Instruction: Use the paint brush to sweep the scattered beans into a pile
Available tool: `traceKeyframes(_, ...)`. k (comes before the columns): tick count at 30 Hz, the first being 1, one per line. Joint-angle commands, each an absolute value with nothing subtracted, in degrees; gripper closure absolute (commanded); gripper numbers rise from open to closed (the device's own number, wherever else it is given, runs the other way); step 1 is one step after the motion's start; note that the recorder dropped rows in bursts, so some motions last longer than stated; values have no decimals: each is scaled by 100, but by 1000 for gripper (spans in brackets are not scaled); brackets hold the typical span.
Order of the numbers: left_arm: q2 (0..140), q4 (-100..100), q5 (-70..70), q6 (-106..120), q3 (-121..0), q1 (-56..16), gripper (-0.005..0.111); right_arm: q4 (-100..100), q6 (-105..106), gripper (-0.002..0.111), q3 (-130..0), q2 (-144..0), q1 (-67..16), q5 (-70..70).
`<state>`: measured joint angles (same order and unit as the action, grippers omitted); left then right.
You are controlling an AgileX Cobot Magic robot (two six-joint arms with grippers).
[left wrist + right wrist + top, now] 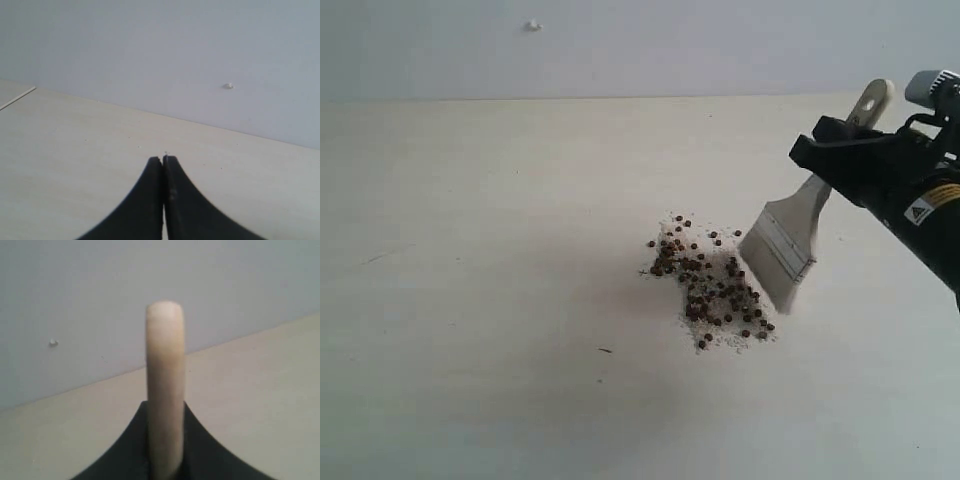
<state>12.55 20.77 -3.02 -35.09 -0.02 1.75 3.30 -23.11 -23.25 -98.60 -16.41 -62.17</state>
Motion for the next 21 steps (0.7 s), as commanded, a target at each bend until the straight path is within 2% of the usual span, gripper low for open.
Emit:
traceKeyframes(1,1228,2034,-323,-3483,0,200,107,269,-1906,108,-2331,-9382,-1631,-5990)
traceKeyframes(12,1228,2034,-323,-3483,0,200,107,1461,203,108,-2331,-8735,-1631,-5452)
traceKeyframes(17,1228,2034,-323,-3483,0,200,107,2679,1540,108,-2331,-8768,-1631,-5873)
traceKeyframes(21,1228,2034,-323,-3483,0,200,107,2795,1899,108,-2331,-8994,-1631,-6332)
